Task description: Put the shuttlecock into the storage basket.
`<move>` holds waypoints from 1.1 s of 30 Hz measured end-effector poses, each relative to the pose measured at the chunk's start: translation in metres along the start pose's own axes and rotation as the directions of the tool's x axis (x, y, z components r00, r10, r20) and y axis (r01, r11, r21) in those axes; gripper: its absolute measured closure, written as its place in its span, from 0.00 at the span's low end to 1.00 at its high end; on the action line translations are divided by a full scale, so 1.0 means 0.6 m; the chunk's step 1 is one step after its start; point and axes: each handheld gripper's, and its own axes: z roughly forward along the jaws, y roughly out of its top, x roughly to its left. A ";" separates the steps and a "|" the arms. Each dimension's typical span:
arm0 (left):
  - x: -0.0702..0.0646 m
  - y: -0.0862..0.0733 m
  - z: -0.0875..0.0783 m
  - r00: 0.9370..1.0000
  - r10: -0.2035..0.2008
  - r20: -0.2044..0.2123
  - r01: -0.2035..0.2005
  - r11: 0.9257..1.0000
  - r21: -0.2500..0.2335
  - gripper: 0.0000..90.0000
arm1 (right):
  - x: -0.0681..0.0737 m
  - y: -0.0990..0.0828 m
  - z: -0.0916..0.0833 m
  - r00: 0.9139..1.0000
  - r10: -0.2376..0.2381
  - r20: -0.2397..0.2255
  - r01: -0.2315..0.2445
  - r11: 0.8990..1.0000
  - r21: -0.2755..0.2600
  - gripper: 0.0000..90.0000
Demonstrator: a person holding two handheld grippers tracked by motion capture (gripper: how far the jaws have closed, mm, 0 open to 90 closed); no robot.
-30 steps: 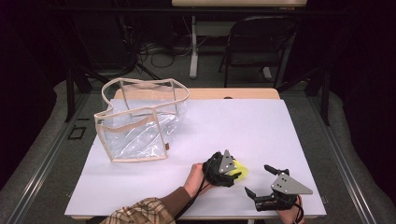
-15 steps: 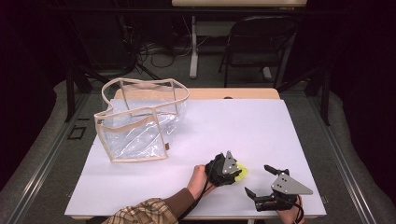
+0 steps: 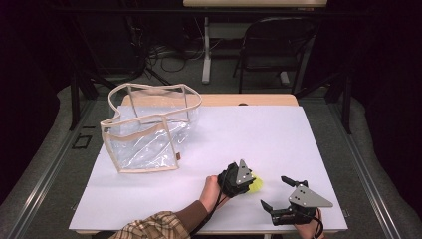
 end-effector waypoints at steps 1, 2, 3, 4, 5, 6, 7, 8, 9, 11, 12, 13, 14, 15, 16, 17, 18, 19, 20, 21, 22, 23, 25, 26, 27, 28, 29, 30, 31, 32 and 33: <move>0.000 0.000 0.000 1.000 0.000 -0.002 0.000 1.000 0.000 0.79 | 0.000 0.000 0.000 1.000 -0.002 0.001 0.002 1.000 0.000 0.00; 0.001 0.000 -0.001 1.000 0.001 -0.007 -0.001 1.000 0.000 0.80 | 0.000 0.000 0.000 1.000 -0.002 0.001 0.002 1.000 0.000 0.00; 0.001 0.000 -0.001 1.000 0.002 -0.010 -0.002 1.000 0.001 0.80 | 0.000 0.000 0.000 1.000 -0.002 0.000 0.002 1.000 0.000 0.00; 0.002 0.000 -0.002 1.000 0.001 -0.014 -0.001 1.000 0.001 0.81 | 0.000 0.000 0.000 1.000 -0.002 0.000 0.002 1.000 0.000 0.00; 0.002 0.000 -0.002 1.000 -0.002 -0.020 0.002 1.000 -0.001 0.81 | 0.000 0.000 0.000 1.000 -0.002 0.000 0.002 1.000 0.000 0.00; 0.003 0.001 -0.002 1.000 -0.001 -0.023 0.001 1.000 -0.002 0.82 | 0.000 0.000 0.000 1.000 -0.003 0.001 0.003 1.000 0.001 0.00; 0.004 0.001 -0.002 1.000 -0.002 -0.026 0.002 1.000 -0.002 0.83 | 0.000 0.000 0.000 1.000 -0.003 0.001 0.003 1.000 0.001 0.00; 0.005 0.002 -0.002 1.000 -0.002 -0.029 0.002 1.000 -0.001 0.83 | 0.000 0.000 0.000 1.000 -0.003 0.001 0.003 1.000 0.001 0.00; 0.006 0.002 -0.002 1.000 -0.002 -0.030 0.002 1.000 -0.002 0.84 | 0.000 0.000 0.000 1.000 -0.003 0.001 0.003 1.000 0.001 0.00; 0.010 0.003 -0.003 0.999 -0.002 -0.034 0.002 1.000 0.000 0.86 | 0.000 0.000 0.000 1.000 -0.002 0.000 0.002 1.000 0.000 0.00; 0.011 0.003 -0.002 0.999 -0.005 -0.037 0.005 1.000 -0.001 0.87 | 0.000 0.000 0.001 1.000 -0.001 0.000 0.001 1.000 0.003 0.00; 0.013 0.005 -0.003 0.999 -0.005 -0.037 0.005 1.000 0.002 0.88 | 0.000 0.000 0.001 1.000 -0.001 -0.001 0.001 1.000 0.003 0.00; 0.015 0.006 -0.003 0.999 -0.002 -0.039 0.002 1.000 0.003 0.89 | 0.000 0.000 0.001 1.000 -0.001 -0.001 0.001 1.000 0.003 0.00; 0.015 0.007 -0.003 0.999 -0.005 -0.043 0.005 1.000 0.003 0.89 | 0.000 0.000 0.001 1.000 -0.002 -0.001 0.002 1.000 0.003 0.00; 0.017 0.008 -0.003 0.999 -0.002 -0.046 0.002 1.000 0.005 0.90 | 0.000 0.000 0.001 1.000 -0.002 -0.001 0.002 1.000 0.004 0.00; 0.018 0.009 -0.004 0.999 -0.001 -0.049 0.001 1.000 0.005 0.91 | 0.000 0.000 0.001 1.000 -0.003 -0.001 0.003 1.000 0.004 0.00; 0.019 0.009 -0.004 0.999 0.000 -0.051 0.000 1.000 0.005 0.92 | 0.000 0.000 0.001 1.000 -0.003 0.000 0.003 1.000 0.004 0.00; 0.020 0.010 -0.005 0.998 -0.001 -0.056 0.001 1.000 0.005 0.93 | 0.000 0.000 0.001 1.000 -0.003 -0.001 0.003 1.000 0.003 0.00; 0.021 0.010 -0.005 0.998 0.005 -0.066 -0.004 1.000 0.006 0.94 | 0.000 0.000 0.001 1.000 -0.003 -0.001 0.003 1.000 0.002 0.00; 0.022 0.010 -0.005 0.997 0.009 -0.075 -0.009 1.000 0.008 0.96 | 0.000 0.000 0.001 1.000 -0.002 -0.001 0.002 1.000 0.003 0.00; 0.024 0.010 -0.005 0.997 0.012 -0.077 -0.011 1.000 0.011 0.97 | -0.001 0.000 0.001 1.000 -0.002 -0.001 0.002 1.000 0.005 0.00; 0.025 0.010 -0.005 0.997 0.013 -0.078 -0.012 1.000 0.014 0.97 | -0.001 -0.001 0.001 1.000 -0.002 0.000 0.002 1.000 0.007 0.00; 0.026 0.010 -0.005 0.996 0.025 -0.084 -0.024 1.000 0.017 0.98 | -0.001 -0.001 0.001 1.000 -0.001 0.001 0.001 1.000 0.004 0.00; 0.027 0.010 -0.005 0.996 0.027 -0.084 -0.025 1.000 0.017 0.98 | -0.001 -0.001 0.000 1.000 -0.002 0.001 0.002 1.000 0.003 0.00; 0.027 0.011 -0.005 0.996 0.032 -0.086 -0.030 0.999 0.017 0.98 | -0.001 0.000 0.000 1.000 -0.003 0.002 0.002 1.000 0.003 0.00; 0.027 0.011 -0.005 0.995 0.036 -0.090 -0.035 0.999 0.016 0.98 | 0.000 0.000 0.000 1.000 -0.002 0.002 0.002 1.000 0.003 0.00; 0.028 0.011 -0.005 0.995 0.037 -0.091 -0.036 0.999 0.014 0.98 | 0.000 0.000 0.000 1.000 -0.003 0.002 0.003 1.000 0.003 0.00; 0.029 0.012 -0.005 0.995 0.033 -0.089 -0.032 0.999 0.010 0.98 | 0.000 0.000 0.000 1.000 -0.002 0.002 0.002 1.000 0.002 0.00; 0.031 0.012 -0.006 0.995 0.031 -0.090 -0.030 1.000 0.009 0.99 | 0.000 0.000 0.000 1.000 -0.002 0.003 0.002 1.000 0.003 0.00; 0.033 0.013 -0.007 0.995 0.030 -0.090 -0.030 1.000 0.005 0.98 | 0.000 0.000 0.000 1.000 -0.001 0.003 0.001 1.000 0.004 0.00; 0.034 0.014 -0.009 0.996 0.024 -0.088 -0.024 1.000 0.001 0.98 | 0.000 0.000 0.001 1.000 -0.001 0.002 0.001 1.000 0.005 0.00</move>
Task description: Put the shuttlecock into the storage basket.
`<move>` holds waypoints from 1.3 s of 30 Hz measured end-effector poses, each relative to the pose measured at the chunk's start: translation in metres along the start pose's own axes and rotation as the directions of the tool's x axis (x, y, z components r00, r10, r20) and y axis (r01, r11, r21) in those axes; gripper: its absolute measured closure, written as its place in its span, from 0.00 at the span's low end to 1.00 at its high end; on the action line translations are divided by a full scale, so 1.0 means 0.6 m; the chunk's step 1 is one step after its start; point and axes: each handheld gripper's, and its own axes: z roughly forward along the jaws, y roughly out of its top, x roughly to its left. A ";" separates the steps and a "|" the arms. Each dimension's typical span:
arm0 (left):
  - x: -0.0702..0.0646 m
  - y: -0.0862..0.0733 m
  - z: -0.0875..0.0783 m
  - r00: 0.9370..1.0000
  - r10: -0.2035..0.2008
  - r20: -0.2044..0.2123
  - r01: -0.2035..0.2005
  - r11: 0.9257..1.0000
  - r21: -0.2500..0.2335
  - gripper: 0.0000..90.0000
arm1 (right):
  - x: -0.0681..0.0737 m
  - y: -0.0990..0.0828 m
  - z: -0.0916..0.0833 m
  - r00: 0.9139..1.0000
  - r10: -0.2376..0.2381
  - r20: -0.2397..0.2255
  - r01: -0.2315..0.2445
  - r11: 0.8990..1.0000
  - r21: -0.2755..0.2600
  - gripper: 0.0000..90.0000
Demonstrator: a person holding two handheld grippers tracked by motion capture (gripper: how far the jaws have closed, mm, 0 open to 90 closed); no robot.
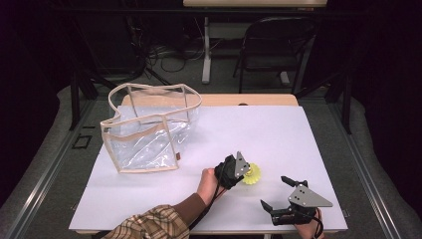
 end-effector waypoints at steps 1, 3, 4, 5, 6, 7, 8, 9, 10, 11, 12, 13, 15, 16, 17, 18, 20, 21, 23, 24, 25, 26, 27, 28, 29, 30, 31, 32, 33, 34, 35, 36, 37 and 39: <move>0.002 0.001 -0.002 1.000 -0.009 0.002 0.009 1.000 -0.005 0.98 | 0.000 0.000 0.000 1.000 -0.001 0.001 0.001 1.000 0.001 0.00; 0.006 0.002 -0.005 1.000 -0.017 0.009 0.017 1.000 -0.014 0.99 | 0.000 0.000 0.000 1.000 -0.001 0.001 0.001 1.000 0.001 0.00; 0.008 0.003 -0.007 1.000 -0.022 0.015 0.023 1.000 -0.016 0.98 | 0.000 0.000 0.000 1.000 0.000 0.001 0.000 1.000 0.000 0.00; 0.009 0.004 -0.008 0.999 -0.028 0.019 0.029 0.999 -0.018 0.99 | 0.000 0.000 0.000 1.000 0.000 0.001 0.000 1.000 0.000 0.00; 0.011 0.004 -0.009 0.999 -0.034 0.025 0.034 0.999 -0.019 0.98 | 0.000 0.000 0.001 1.000 0.000 0.001 0.000 1.000 0.001 0.00; 0.012 0.004 -0.010 0.999 -0.034 0.028 0.034 0.999 -0.021 0.99 | -0.001 0.000 0.001 1.000 -0.002 0.000 0.002 1.000 0.002 0.00; 0.013 0.005 -0.011 0.999 -0.038 0.036 0.039 0.999 -0.024 0.98 | -0.001 0.000 0.001 1.000 -0.003 -0.002 0.003 1.000 0.002 0.00; 0.015 0.005 -0.012 0.998 -0.040 0.040 0.041 0.999 -0.024 0.98 | 0.000 0.000 0.001 1.000 -0.003 -0.002 0.003 1.000 0.002 0.00; 0.016 0.005 -0.013 0.998 -0.046 0.044 0.047 0.999 -0.025 0.98 | 0.000 0.000 0.001 1.000 -0.003 -0.001 0.003 1.000 0.001 0.00; 0.017 0.006 -0.013 0.998 -0.045 0.047 0.047 0.999 -0.026 0.98 | 0.000 0.000 0.001 1.000 -0.003 0.000 0.003 1.000 0.002 0.00; 0.017 0.006 -0.015 0.998 -0.048 0.047 0.049 0.998 -0.027 0.99 | 0.000 0.000 0.001 1.000 -0.003 -0.001 0.003 1.000 0.002 0.00; 0.018 0.007 -0.016 0.998 -0.050 0.048 0.052 0.998 -0.030 0.98 | 0.000 0.000 0.001 1.000 -0.004 -0.001 0.004 1.000 0.002 0.00; 0.018 0.008 -0.019 0.997 -0.051 0.052 0.053 0.998 -0.034 0.99 | 0.000 0.000 0.002 1.000 -0.004 -0.002 0.004 1.000 0.004 0.00; 0.019 0.009 -0.020 0.997 -0.049 0.052 0.050 0.998 -0.036 0.98 | 0.000 0.000 0.002 1.000 -0.005 -0.004 0.005 1.000 0.005 0.00; 0.020 0.009 -0.021 0.997 -0.046 0.055 0.048 0.998 -0.036 0.98 | 0.000 -0.001 0.002 1.000 -0.006 -0.004 0.006 1.000 0.006 0.00; 0.021 0.009 -0.022 0.997 -0.049 0.057 0.051 0.998 -0.037 0.99 | 0.000 -0.001 0.002 1.000 -0.006 -0.004 0.006 1.000 0.006 0.00; 0.023 0.010 -0.023 0.997 -0.049 0.062 0.052 0.998 -0.036 0.99 | -0.001 -0.001 0.002 1.000 -0.003 -0.002 0.003 1.000 0.006 0.00; 0.024 0.010 -0.023 0.997 -0.051 0.063 0.054 0.998 -0.036 0.99 | -0.001 -0.001 0.002 1.000 0.000 -0.002 0.000 1.000 0.007 0.00; 0.027 0.010 -0.025 0.996 -0.054 0.066 0.057 0.998 -0.039 0.99 | 0.000 -0.001 0.002 1.000 -0.003 -0.003 0.003 1.000 0.007 0.00; 0.028 0.010 -0.026 0.996 -0.055 0.066 0.058 0.998 -0.040 0.99 | 0.000 -0.001 0.002 1.000 -0.006 -0.005 0.006 1.000 0.007 0.00; 0.028 0.010 -0.027 0.996 -0.055 0.065 0.058 0.998 -0.040 0.99 | 0.001 -0.001 0.002 1.000 -0.007 -0.007 0.007 1.000 0.009 0.00; 0.029 0.010 -0.027 0.996 -0.056 0.066 0.059 0.997 -0.043 0.99 | 0.001 0.000 0.002 1.000 -0.008 -0.006 0.008 1.000 0.009 0.00; 0.030 0.011 -0.028 0.996 -0.055 0.064 0.058 0.997 -0.044 0.99 | 0.002 -0.001 0.002 1.000 -0.009 -0.005 0.009 1.000 0.009 0.00; 0.031 0.011 -0.029 0.996 -0.054 0.065 0.057 0.997 -0.044 0.99 | 0.001 -0.001 0.002 1.000 -0.009 -0.005 0.009 1.000 0.009 0.00; 0.032 0.012 -0.030 0.996 -0.056 0.065 0.059 0.997 -0.045 0.99 | 0.001 -0.001 0.003 1.000 -0.008 -0.006 0.008 1.000 0.007 0.00; 0.033 0.012 -0.031 0.996 -0.056 0.064 0.058 0.997 -0.045 0.99 | 0.001 -0.001 0.004 1.000 -0.008 -0.006 0.008 1.000 0.006 0.00; 0.034 0.013 -0.032 0.997 -0.054 0.063 0.057 0.997 -0.045 0.99 | 0.001 -0.001 0.003 1.000 -0.008 -0.006 0.008 1.000 0.009 0.00; 0.035 0.014 -0.033 0.997 -0.053 0.060 0.056 0.997 -0.048 0.99 | 0.001 -0.001 0.003 1.000 -0.008 -0.006 0.008 1.000 0.009 0.00; 0.036 0.015 -0.034 0.997 -0.052 0.062 0.054 0.997 -0.047 0.99 | 0.001 -0.001 0.003 1.000 -0.008 -0.006 0.008 1.000 0.008 0.00; 0.037 0.016 -0.035 0.997 -0.048 0.058 0.051 0.998 -0.048 0.99 | 0.001 -0.001 0.003 1.000 -0.008 -0.005 0.008 1.000 0.007 0.00; 0.038 0.017 -0.036 0.997 -0.048 0.058 0.051 0.997 -0.051 0.99 | 0.001 -0.001 0.002 1.000 -0.008 -0.005 0.008 1.000 0.008 0.00; 0.040 0.017 -0.037 0.997 -0.046 0.060 0.049 0.998 -0.050 0.99 | 0.001 -0.001 0.003 1.000 -0.008 -0.005 0.008 1.000 0.008 0.00; 0.041 0.018 -0.037 0.997 -0.048 0.057 0.051 0.997 -0.053 0.99 | 0.001 -0.001 0.003 1.000 -0.008 -0.005 0.008 1.000 0.009 0.00; 0.043 0.018 -0.039 0.997 -0.048 0.056 0.051 0.997 -0.053 0.99 | 0.001 -0.001 0.004 1.000 -0.008 -0.005 0.009 1.000 0.010 0.00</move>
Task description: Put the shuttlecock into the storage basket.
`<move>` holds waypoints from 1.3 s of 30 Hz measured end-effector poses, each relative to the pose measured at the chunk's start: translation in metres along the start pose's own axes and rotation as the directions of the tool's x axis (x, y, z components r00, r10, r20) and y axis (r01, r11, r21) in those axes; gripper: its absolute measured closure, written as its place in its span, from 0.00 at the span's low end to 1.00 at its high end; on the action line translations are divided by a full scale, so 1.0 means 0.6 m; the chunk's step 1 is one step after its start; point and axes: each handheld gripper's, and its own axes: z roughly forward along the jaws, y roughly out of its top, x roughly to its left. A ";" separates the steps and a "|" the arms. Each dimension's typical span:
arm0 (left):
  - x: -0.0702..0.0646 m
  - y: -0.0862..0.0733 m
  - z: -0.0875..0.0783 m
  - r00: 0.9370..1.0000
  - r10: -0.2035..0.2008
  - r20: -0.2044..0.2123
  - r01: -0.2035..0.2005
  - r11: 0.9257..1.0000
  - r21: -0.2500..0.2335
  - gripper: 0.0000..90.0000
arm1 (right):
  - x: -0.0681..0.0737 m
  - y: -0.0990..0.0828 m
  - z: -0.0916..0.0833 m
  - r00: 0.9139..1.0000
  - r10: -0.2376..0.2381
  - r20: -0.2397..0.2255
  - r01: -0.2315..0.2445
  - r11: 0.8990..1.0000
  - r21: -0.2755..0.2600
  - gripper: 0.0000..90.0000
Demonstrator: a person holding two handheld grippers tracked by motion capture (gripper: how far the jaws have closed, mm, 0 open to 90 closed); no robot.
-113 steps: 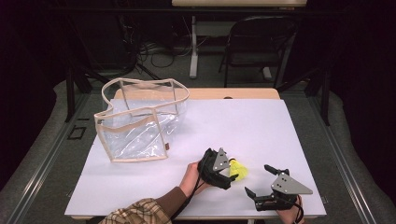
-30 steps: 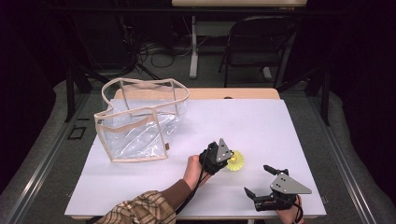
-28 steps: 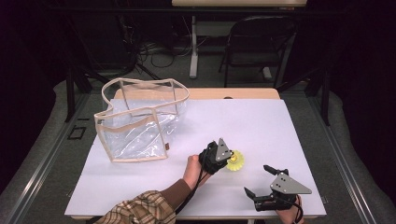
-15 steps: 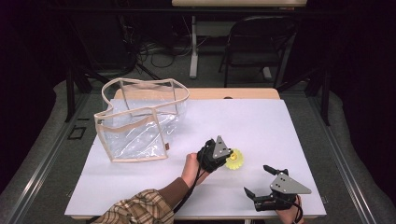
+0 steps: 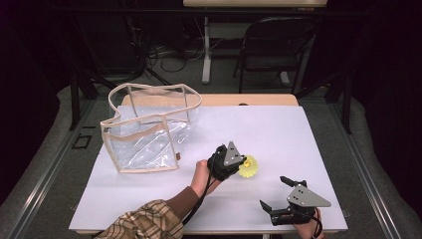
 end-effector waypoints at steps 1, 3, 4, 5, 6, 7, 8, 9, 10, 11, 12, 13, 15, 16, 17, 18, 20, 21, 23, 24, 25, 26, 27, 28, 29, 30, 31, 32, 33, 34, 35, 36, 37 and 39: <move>0.000 0.001 -0.001 1.000 -0.003 -0.002 0.003 1.000 -0.001 0.99 | 0.000 0.000 0.000 1.000 0.000 0.000 0.000 1.000 0.000 0.00; 0.002 0.003 -0.004 1.000 0.003 -0.004 -0.003 1.000 0.000 0.99 | 0.001 0.000 -0.001 1.000 -0.002 -0.001 0.002 1.000 0.000 0.00; 0.003 0.004 -0.005 1.000 0.004 -0.006 -0.004 1.000 -0.003 0.99 | 0.001 0.000 -0.001 1.000 -0.001 0.000 0.001 1.000 -0.001 0.00; 0.005 0.004 -0.005 1.000 0.003 -0.006 -0.003 1.000 -0.004 0.99 | 0.001 0.000 -0.001 1.000 -0.001 0.000 0.001 1.000 -0.001 0.00; 0.006 0.005 -0.006 1.000 0.004 -0.009 -0.004 1.000 -0.004 0.99 | 0.001 0.000 -0.001 1.000 -0.002 0.000 0.002 1.000 0.001 0.00; 0.008 0.006 -0.006 1.000 0.004 -0.010 -0.004 1.000 -0.002 0.99 | 0.001 0.000 0.000 1.000 -0.002 -0.002 0.002 1.000 0.003 0.00; 0.010 0.006 -0.006 1.000 0.002 -0.010 -0.002 1.000 -0.003 0.99 | 0.001 0.000 0.000 1.000 -0.003 -0.002 0.003 1.000 0.004 0.00; 0.011 0.007 -0.007 1.000 0.005 -0.011 -0.005 1.000 -0.003 0.99 | 0.001 0.000 0.000 1.000 -0.004 -0.002 0.004 1.000 0.003 0.00; 0.012 0.008 -0.007 1.000 0.002 -0.010 -0.002 1.000 -0.002 0.99 | 0.001 0.000 0.000 1.000 -0.003 -0.003 0.003 1.000 0.003 0.00; 0.015 0.009 -0.008 1.000 0.004 -0.007 -0.004 1.000 -0.001 0.99 | 0.001 0.000 0.000 1.000 -0.002 -0.003 0.002 1.000 0.001 0.00; 0.017 0.010 -0.009 1.000 0.004 -0.008 -0.004 1.000 -0.002 0.99 | 0.001 0.000 0.000 1.000 -0.002 -0.001 0.002 1.000 0.002 0.00; 0.018 0.011 -0.010 1.000 0.002 -0.012 -0.002 1.000 -0.004 0.99 | 0.001 0.000 0.000 1.000 -0.002 -0.001 0.002 1.000 0.003 0.00; 0.022 0.013 -0.012 1.000 0.000 -0.015 0.000 1.000 -0.008 0.99 | 0.000 0.000 0.001 1.000 -0.002 -0.001 0.002 1.000 0.005 0.00; 0.024 0.013 -0.013 1.000 0.001 -0.020 -0.001 1.000 -0.007 0.99 | 0.000 0.000 0.001 1.000 -0.004 -0.001 0.004 1.000 0.005 0.00; 0.027 0.014 -0.014 1.000 0.000 -0.021 0.000 1.000 -0.005 0.99 | 0.001 0.000 0.001 1.000 -0.004 -0.001 0.004 1.000 0.004 0.00; 0.029 0.014 -0.014 1.000 0.002 -0.025 -0.002 1.000 -0.003 0.99 | 0.001 0.000 0.001 1.000 -0.004 -0.001 0.004 1.000 0.004 0.00; 0.033 0.015 -0.015 0.999 -0.003 -0.032 0.003 1.000 -0.002 0.99 | 0.001 0.000 0.000 1.000 -0.005 -0.002 0.005 1.000 0.004 0.00; 0.036 0.015 -0.015 0.999 -0.003 -0.037 0.003 1.000 -0.004 0.99 | 0.001 0.000 0.000 1.000 -0.005 -0.002 0.005 1.000 0.003 0.00; 0.040 0.015 -0.017 0.999 -0.004 -0.041 0.004 1.000 0.000 0.99 | 0.001 0.000 0.000 1.000 -0.005 -0.002 0.005 1.000 0.004 0.00; 0.043 0.015 -0.017 0.999 -0.002 -0.042 0.002 1.000 0.001 0.99 | 0.001 0.000 0.001 1.000 -0.003 -0.001 0.003 1.000 0.003 0.00; 0.045 0.015 -0.018 0.999 -0.003 -0.044 0.003 1.000 0.003 0.99 | 0.000 0.000 0.001 1.000 -0.006 -0.001 0.006 1.000 0.004 0.00; 0.048 0.015 -0.017 0.999 -0.004 -0.048 0.005 1.000 0.004 0.99 | 0.000 -0.001 0.001 1.000 -0.005 -0.002 0.005 1.000 0.004 0.00; 0.051 0.016 -0.018 0.999 -0.007 -0.053 0.007 1.000 0.008 0.99 | 0.000 -0.001 0.001 1.000 -0.005 -0.002 0.005 1.000 0.004 0.00; 0.054 0.016 -0.018 0.998 -0.004 -0.056 0.005 1.000 0.010 0.99 | 0.000 0.000 0.001 1.000 -0.006 -0.002 0.006 1.000 0.004 0.00; 0.057 0.016 -0.018 0.998 -0.008 -0.058 0.009 1.000 0.009 0.99 | 0.000 0.000 0.001 1.000 -0.005 -0.001 0.005 1.000 0.004 0.00; 0.061 0.016 -0.018 0.998 -0.014 -0.058 0.015 1.000 0.008 0.99 | 0.000 0.000 0.001 1.000 -0.003 -0.002 0.003 1.000 0.004 0.00; 0.064 0.016 -0.019 0.998 -0.014 -0.063 0.015 1.000 0.008 0.99 | 0.000 -0.001 0.001 1.000 -0.003 -0.001 0.003 1.000 0.005 0.00; 0.068 0.016 -0.019 0.998 -0.017 -0.067 0.018 1.000 0.009 0.99 | 0.000 -0.001 0.001 1.000 -0.004 0.000 0.004 1.000 0.006 0.00; 0.071 0.016 -0.020 0.997 -0.022 -0.069 0.023 1.000 0.011 0.99 | 0.000 -0.001 0.001 1.000 -0.002 -0.001 0.002 1.000 0.010 0.00; 0.074 0.016 -0.020 0.997 -0.018 -0.072 0.019 1.000 0.012 0.99 | 0.001 -0.001 0.002 1.000 -0.003 -0.002 0.003 1.000 0.011 0.00; 0.076 0.017 -0.021 0.997 -0.019 -0.076 0.020 1.000 0.014 0.99 | 0.001 -0.001 0.002 1.000 -0.005 -0.002 0.005 1.000 0.010 0.00; 0.079 0.017 -0.022 0.997 -0.017 -0.078 0.018 1.000 0.016 0.99 | 0.001 -0.001 0.002 1.000 -0.004 -0.003 0.004 1.000 0.008 0.00; 0.080 0.018 -0.023 0.996 -0.015 -0.085 0.016 1.000 0.018 0.99 | 0.002 -0.001 0.002 1.000 -0.002 -0.004 0.002 1.000 0.007 0.00; 0.085 0.020 -0.024 0.996 -0.020 -0.088 0.021 1.000 0.015 0.99 | 0.002 -0.001 0.001 1.000 0.001 -0.005 -0.001 1.000 0.007 0.00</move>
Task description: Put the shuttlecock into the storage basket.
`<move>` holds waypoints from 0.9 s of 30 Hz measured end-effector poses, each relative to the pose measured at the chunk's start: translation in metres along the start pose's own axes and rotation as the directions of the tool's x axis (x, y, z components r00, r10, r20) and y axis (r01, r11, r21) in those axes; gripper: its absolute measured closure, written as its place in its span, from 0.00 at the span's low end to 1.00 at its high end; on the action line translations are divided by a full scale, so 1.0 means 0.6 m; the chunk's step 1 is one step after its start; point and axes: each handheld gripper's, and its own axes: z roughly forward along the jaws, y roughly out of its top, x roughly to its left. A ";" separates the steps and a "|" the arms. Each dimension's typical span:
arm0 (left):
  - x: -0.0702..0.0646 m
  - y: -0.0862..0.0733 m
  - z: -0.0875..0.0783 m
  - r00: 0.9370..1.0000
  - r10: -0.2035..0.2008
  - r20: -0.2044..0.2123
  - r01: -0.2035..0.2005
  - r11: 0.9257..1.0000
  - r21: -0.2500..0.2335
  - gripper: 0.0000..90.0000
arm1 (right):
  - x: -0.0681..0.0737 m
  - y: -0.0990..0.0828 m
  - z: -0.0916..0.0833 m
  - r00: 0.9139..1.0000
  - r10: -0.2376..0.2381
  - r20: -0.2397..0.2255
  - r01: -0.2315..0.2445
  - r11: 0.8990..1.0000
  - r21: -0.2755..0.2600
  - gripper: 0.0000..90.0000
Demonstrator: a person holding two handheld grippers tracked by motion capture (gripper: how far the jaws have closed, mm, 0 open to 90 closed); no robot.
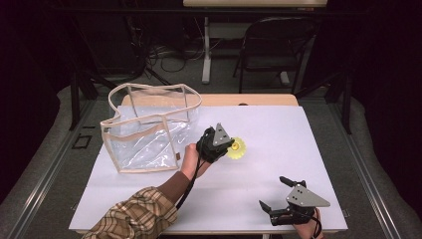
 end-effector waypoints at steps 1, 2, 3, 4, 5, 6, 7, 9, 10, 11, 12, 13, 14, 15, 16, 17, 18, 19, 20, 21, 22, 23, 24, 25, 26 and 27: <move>0.003 0.000 -0.001 1.000 0.001 -0.005 -0.001 1.000 0.001 0.99 | 0.000 0.000 0.000 1.000 -0.001 0.000 0.001 1.000 -0.001 0.00; 0.005 0.001 0.000 1.000 -0.003 -0.007 0.003 1.000 -0.003 0.99 | 0.000 0.000 0.000 1.000 -0.001 0.000 0.001 1.000 0.000 0.00; 0.007 0.001 0.000 1.000 -0.010 -0.006 0.010 1.000 -0.003 0.99 | 0.000 0.000 -0.001 1.000 -0.004 0.001 0.004 1.000 -0.001 0.00; 0.010 0.001 0.000 1.000 -0.008 -0.009 0.008 1.000 -0.002 0.99 | 0.000 0.000 -0.001 1.000 -0.004 0.002 0.004 1.000 -0.003 0.00; 0.013 0.001 0.000 1.000 -0.012 -0.013 0.012 1.000 -0.006 0.99 | 0.000 0.000 0.000 1.000 -0.003 0.002 0.003 1.000 -0.002 0.00; 0.015 0.002 0.001 1.000 -0.020 -0.013 0.020 1.000 -0.006 0.99 | 0.000 0.000 0.000 1.000 -0.001 0.001 0.001 1.000 0.000 0.00; 0.018 0.002 0.001 1.000 -0.021 -0.017 0.021 1.000 -0.008 0.99 | 0.000 0.000 0.000 1.000 -0.006 0.001 0.006 1.000 0.000 0.00; 0.022 0.004 0.000 0.999 -0.026 -0.021 0.026 1.000 -0.009 0.99 | 0.000 0.000 0.000 1.000 -0.006 0.000 0.006 1.000 0.002 0.00; 0.025 0.005 0.000 0.999 -0.026 -0.025 0.026 1.000 -0.009 0.99 | 0.000 0.000 0.000 1.000 -0.005 0.000 0.005 1.000 0.000 0.00; 0.027 0.005 -0.001 0.999 -0.022 -0.028 0.022 1.000 -0.006 0.99 | 0.000 0.000 0.000 1.000 -0.006 -0.001 0.006 1.000 0.000 0.00; 0.029 0.006 -0.001 0.999 -0.022 -0.031 0.022 1.000 -0.006 0.99 | 0.000 0.000 0.000 1.000 -0.004 0.000 0.004 1.000 -0.001 0.00; 0.031 0.007 -0.001 0.999 -0.027 -0.034 0.027 1.000 -0.006 0.99 | 0.000 0.000 0.000 1.000 -0.001 0.000 0.001 1.000 -0.001 0.00; 0.033 0.007 -0.001 0.999 -0.025 -0.034 0.025 1.000 -0.001 0.99 | 0.000 0.000 0.000 1.000 -0.005 0.001 0.005 1.000 0.001 0.00; 0.036 0.008 -0.002 0.999 -0.026 -0.036 0.026 1.000 -0.001 0.99 | 0.000 0.000 0.000 1.000 -0.004 0.000 0.004 1.000 0.002 0.00; 0.038 0.009 -0.002 0.999 -0.026 -0.037 0.026 1.000 0.001 0.99 | 0.000 0.000 0.000 1.000 -0.006 0.000 0.006 1.000 0.001 0.00; 0.040 0.010 -0.002 0.999 -0.028 -0.039 0.028 1.000 0.001 0.99 | 0.000 0.000 0.000 1.000 -0.006 0.000 0.006 1.000 -0.001 0.00; 0.041 0.011 -0.003 0.999 -0.030 -0.042 0.030 1.000 0.003 0.99 | 0.000 0.000 0.000 1.000 -0.007 0.000 0.007 1.000 -0.001 0.00; 0.043 0.013 -0.004 0.999 -0.026 -0.044 0.026 1.000 0.003 0.99 | 0.000 0.000 0.000 1.000 -0.006 0.000 0.006 1.000 0.001 0.00; 0.045 0.014 -0.005 0.998 -0.026 -0.048 0.026 1.000 0.003 0.99 | 0.000 0.000 0.000 1.000 -0.003 0.000 0.003 1.000 0.004 0.00; 0.046 0.015 -0.006 0.998 -0.028 -0.051 0.028 1.000 -0.001 0.99 | 0.000 0.000 0.000 1.000 -0.003 0.000 0.003 1.000 0.002 0.00; 0.049 0.016 -0.007 0.998 -0.028 -0.053 0.028 1.000 -0.003 0.99 | 0.000 0.000 0.000 1.000 -0.006 0.000 0.006 1.000 0.001 0.00; 0.051 0.016 -0.008 0.998 -0.032 -0.056 0.032 0.999 -0.010 0.99 | 0.000 0.000 0.001 1.000 -0.008 -0.001 0.008 1.000 0.001 0.00; 0.053 0.017 -0.008 0.998 -0.033 -0.055 0.032 0.999 -0.008 0.99 | 0.000 0.000 0.000 1.000 -0.008 -0.001 0.008 1.000 0.002 0.00; 0.055 0.018 -0.009 0.998 -0.035 -0.054 0.034 0.999 -0.007 0.99 | 0.000 0.000 0.000 1.000 -0.008 0.000 0.008 1.000 0.003 0.00; 0.057 0.018 -0.009 0.998 -0.039 -0.056 0.038 0.999 -0.009 0.99 | 0.000 0.000 0.000 1.000 -0.006 0.001 0.006 1.000 0.003 0.00; 0.058 0.019 -0.010 0.998 -0.040 -0.056 0.040 0.999 -0.009 0.99 | 0.000 0.000 0.000 1.000 -0.002 -0.001 0.002 1.000 0.003 0.00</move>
